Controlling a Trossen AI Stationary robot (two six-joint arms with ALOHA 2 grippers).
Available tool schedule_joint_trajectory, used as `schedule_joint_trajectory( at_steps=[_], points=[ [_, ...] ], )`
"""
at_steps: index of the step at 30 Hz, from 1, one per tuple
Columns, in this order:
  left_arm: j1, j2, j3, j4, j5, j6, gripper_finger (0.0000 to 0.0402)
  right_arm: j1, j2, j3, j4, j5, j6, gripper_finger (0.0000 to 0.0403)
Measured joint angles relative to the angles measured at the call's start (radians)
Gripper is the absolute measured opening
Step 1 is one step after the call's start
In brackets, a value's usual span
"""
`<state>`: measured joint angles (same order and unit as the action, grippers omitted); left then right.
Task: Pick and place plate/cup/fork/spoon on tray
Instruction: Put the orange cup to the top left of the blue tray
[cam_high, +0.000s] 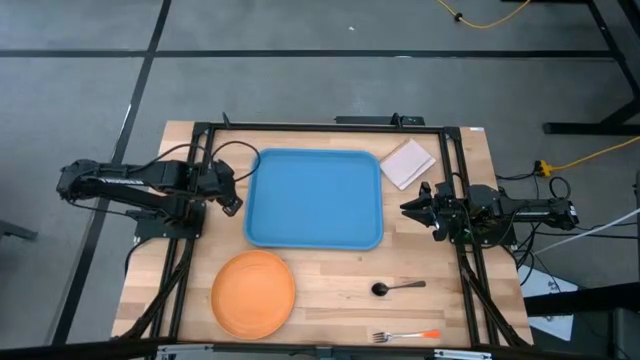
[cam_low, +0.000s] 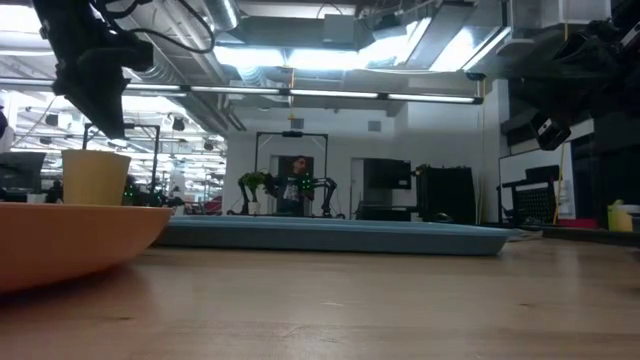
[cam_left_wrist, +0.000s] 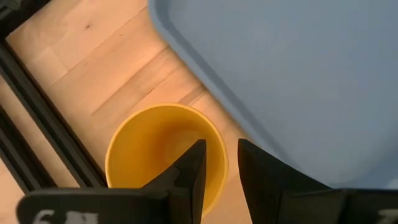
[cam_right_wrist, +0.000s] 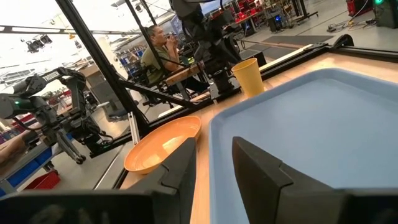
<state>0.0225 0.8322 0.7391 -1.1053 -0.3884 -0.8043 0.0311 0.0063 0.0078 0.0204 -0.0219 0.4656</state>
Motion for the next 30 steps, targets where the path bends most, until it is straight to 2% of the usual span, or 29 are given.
schedule_joint_trajectory(
  at_steps=[3,7,14,20,24,30],
  points=[
    [-0.005,0.000,0.000,0.000,-0.020,-0.036,0.0085,0.000,0.000,0.000,0.000,0.000,0.000,0.0110],
    [-0.020,0.000,0.000,-0.001,-0.019,0.020,0.0085,0.000,0.000,0.000,0.000,0.000,-0.002,0.0110],
    [-0.043,0.000,0.000,-0.001,-0.019,0.021,0.0085,0.000,0.000,0.000,0.000,0.000,-0.003,0.0110],
    [-0.051,0.000,0.000,-0.011,-0.039,-0.074,0.0085,0.000,0.000,0.000,0.000,0.000,-0.003,0.0110],
    [-0.051,0.000,0.000,-0.019,-0.039,-0.049,0.0085,0.000,0.000,0.000,0.000,0.000,-0.003,0.0110],
    [-0.051,0.006,-0.055,0.021,-0.044,-0.036,0.0085,0.000,0.000,0.000,0.000,0.000,-0.003,0.0110]
  ],
)
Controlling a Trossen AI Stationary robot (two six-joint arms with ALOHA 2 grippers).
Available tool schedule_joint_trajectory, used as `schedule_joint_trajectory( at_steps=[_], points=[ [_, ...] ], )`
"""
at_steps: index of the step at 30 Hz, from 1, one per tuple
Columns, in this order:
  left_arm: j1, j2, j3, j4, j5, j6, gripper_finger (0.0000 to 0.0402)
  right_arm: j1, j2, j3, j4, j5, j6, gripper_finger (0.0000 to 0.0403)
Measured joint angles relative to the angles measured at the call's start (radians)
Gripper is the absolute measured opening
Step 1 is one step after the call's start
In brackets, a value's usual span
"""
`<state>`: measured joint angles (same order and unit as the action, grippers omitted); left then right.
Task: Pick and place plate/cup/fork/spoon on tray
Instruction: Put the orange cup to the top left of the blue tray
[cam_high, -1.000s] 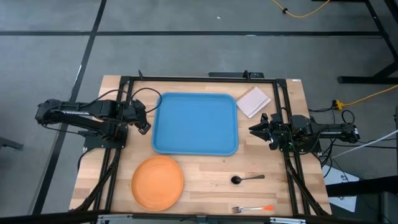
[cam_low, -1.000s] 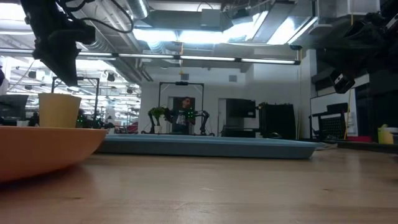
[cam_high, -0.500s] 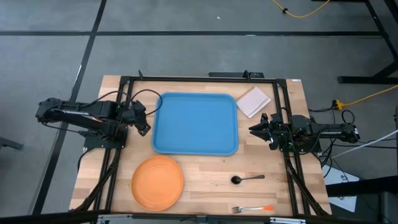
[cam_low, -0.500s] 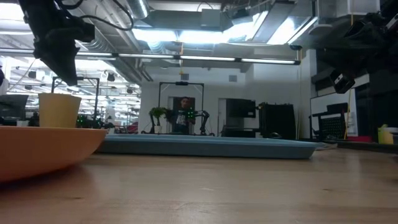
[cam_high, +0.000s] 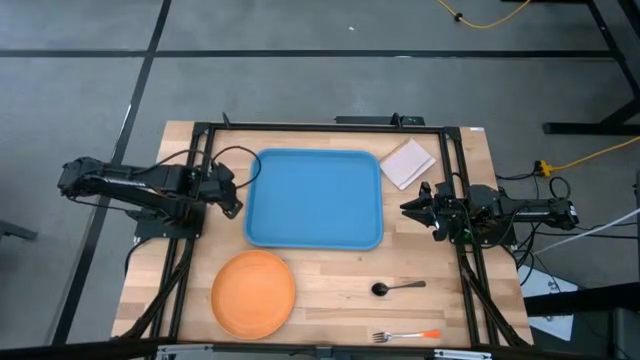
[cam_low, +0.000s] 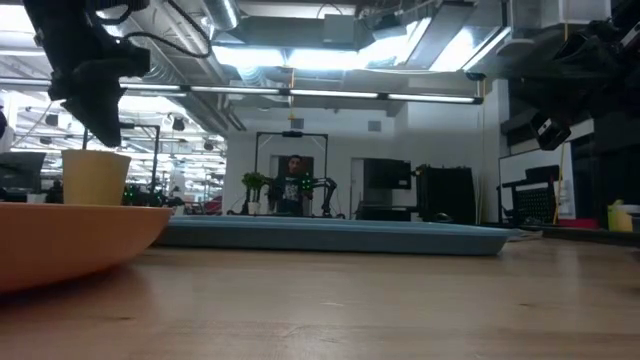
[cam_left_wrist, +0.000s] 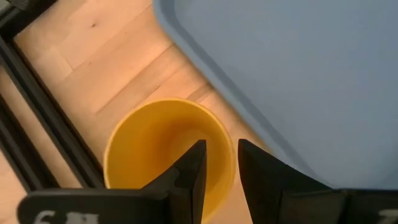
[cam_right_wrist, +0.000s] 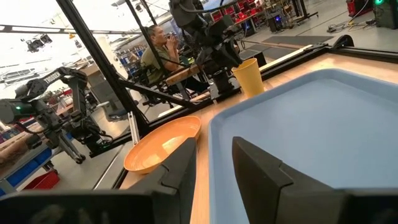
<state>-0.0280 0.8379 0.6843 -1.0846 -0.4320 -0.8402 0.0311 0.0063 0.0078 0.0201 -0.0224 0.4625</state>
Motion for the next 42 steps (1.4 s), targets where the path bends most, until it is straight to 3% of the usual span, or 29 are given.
schedule_joint_trajectory(
  at_steps=[13,20,24,29,33,36,42],
  points=[
    [0.000,0.001,-0.126,0.074,0.034,-0.017,0.0083,0.000,0.000,0.000,0.000,0.000,0.000,0.0110],
    [0.000,0.000,-0.132,0.099,0.031,-0.021,0.0009,0.000,0.000,0.000,0.000,0.001,0.000,0.0110],
    [0.000,-0.001,-0.086,0.167,0.012,0.016,0.0004,0.000,0.000,0.000,0.000,0.002,0.000,0.0110],
    [0.015,0.002,0.020,0.313,-0.081,0.171,0.0003,0.000,0.000,0.000,0.000,0.002,-0.004,0.0110],
    [0.095,0.058,0.074,0.438,-0.075,0.319,0.0002,0.000,0.000,0.000,0.000,0.002,-0.004,0.0110],
    [0.191,0.134,0.097,0.534,0.001,0.431,0.0002,0.000,0.000,0.000,0.000,0.002,-0.017,0.0110],
    [0.400,0.332,0.138,0.548,0.161,0.561,0.0001,0.000,0.000,0.000,0.000,0.002,0.001,0.0110]
  ],
)
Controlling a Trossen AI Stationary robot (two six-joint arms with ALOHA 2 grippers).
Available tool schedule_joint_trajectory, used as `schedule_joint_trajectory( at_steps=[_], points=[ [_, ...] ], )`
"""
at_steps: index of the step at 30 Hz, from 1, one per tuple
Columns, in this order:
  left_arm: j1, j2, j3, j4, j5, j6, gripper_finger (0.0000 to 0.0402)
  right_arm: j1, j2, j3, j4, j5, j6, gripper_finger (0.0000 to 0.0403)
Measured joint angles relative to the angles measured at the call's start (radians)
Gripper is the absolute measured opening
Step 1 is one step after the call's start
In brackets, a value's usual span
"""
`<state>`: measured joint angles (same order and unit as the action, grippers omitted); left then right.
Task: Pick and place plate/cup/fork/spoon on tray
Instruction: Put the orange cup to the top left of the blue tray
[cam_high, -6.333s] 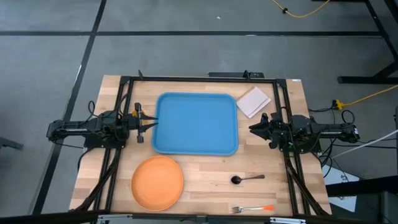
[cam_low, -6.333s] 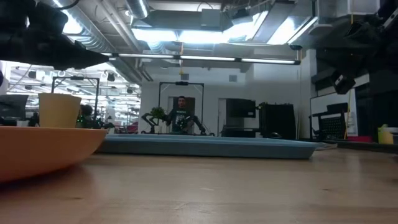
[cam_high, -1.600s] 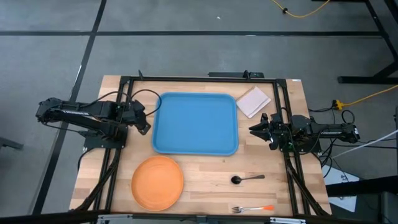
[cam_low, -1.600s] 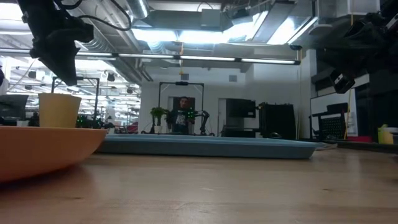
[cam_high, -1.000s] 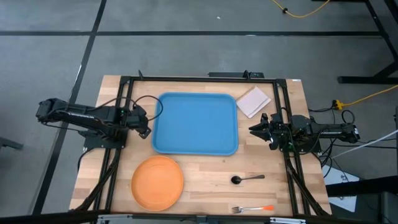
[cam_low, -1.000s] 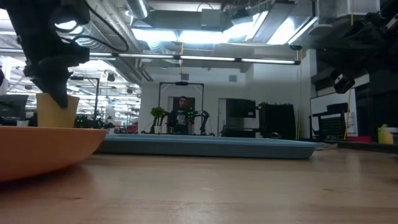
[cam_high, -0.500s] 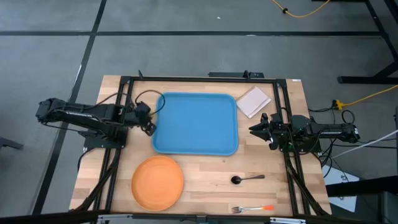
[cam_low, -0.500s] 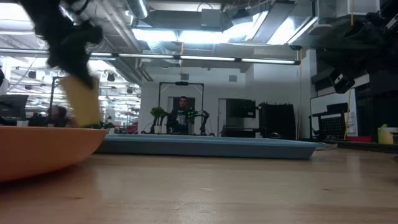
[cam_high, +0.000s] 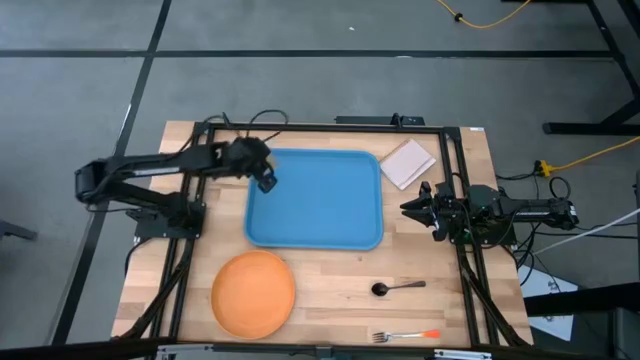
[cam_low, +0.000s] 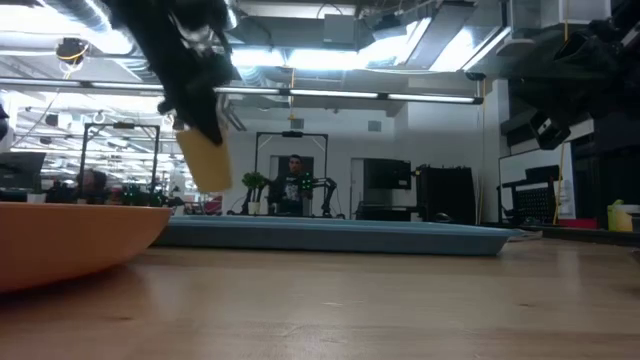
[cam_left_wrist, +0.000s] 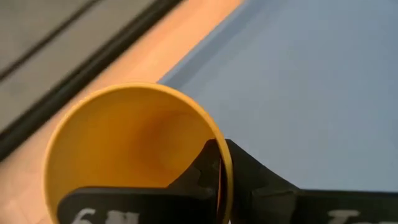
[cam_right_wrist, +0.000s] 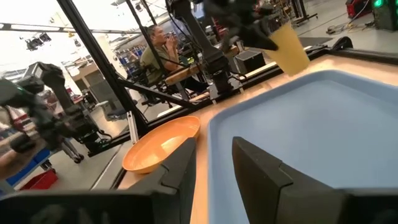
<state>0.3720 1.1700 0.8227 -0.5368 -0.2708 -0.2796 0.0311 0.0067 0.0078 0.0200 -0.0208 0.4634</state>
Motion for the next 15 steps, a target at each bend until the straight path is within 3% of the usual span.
schedule_joint_trajectory(
  at_steps=[7,15],
  points=[
    [0.137,0.145,0.024,0.009,0.104,0.053,0.0001,0.000,0.000,0.000,0.000,0.000,0.004,0.0110],
    [0.157,0.222,0.033,0.024,0.134,0.058,0.0003,0.000,0.000,0.000,0.000,-0.001,0.003,0.0110]
  ],
)
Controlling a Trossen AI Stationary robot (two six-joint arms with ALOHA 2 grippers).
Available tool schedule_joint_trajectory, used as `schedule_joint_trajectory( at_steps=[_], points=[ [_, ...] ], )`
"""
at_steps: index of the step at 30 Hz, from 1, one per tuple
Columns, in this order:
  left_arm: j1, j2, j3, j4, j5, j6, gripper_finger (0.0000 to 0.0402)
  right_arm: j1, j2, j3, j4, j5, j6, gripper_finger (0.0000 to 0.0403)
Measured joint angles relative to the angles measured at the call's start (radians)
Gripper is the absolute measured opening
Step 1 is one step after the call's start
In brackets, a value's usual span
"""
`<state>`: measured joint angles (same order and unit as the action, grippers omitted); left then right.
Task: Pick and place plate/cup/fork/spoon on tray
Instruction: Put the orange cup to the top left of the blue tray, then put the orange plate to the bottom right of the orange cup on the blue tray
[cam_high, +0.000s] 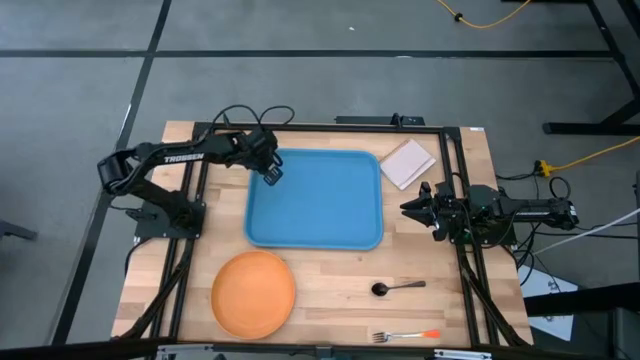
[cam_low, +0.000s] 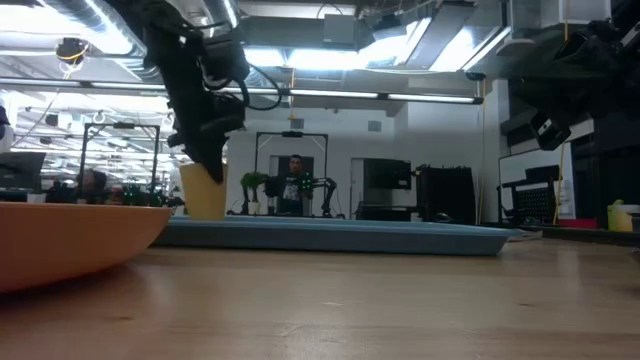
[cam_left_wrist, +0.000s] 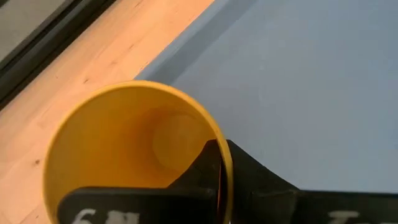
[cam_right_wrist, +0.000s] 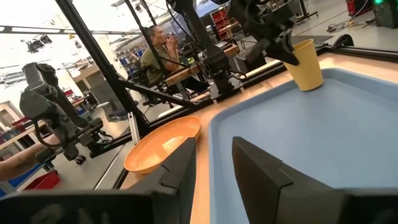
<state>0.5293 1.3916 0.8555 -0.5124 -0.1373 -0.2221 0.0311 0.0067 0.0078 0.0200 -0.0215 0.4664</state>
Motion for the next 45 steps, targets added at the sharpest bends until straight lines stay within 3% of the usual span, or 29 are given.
schedule_joint_trajectory(
  at_steps=[16,21,29,34,40,45],
  points=[
    [-0.013,-0.003,0.001,0.060,0.073,-0.004,0.0060,0.000,0.000,0.000,0.000,0.000,-0.007,0.0110],
    [-0.013,-0.004,0.071,0.024,0.073,-0.003,0.0068,0.000,0.000,0.000,0.000,0.000,-0.008,0.0110],
    [-0.014,-0.004,0.273,-0.234,-0.005,0.014,0.0067,0.000,0.022,0.000,0.000,-0.005,-0.004,0.0110],
    [-0.063,-0.004,0.360,-0.463,0.126,-0.092,0.0068,0.000,0.051,0.000,0.000,-0.007,0.001,0.0110],
    [-0.222,-0.005,0.371,-0.755,0.279,-0.195,0.0065,0.000,0.073,0.000,0.001,-0.007,0.003,0.0110],
    [-0.444,-0.012,0.297,-0.887,0.281,-0.324,0.0064,0.000,0.077,0.000,0.001,-0.008,0.003,0.0110]
  ],
)
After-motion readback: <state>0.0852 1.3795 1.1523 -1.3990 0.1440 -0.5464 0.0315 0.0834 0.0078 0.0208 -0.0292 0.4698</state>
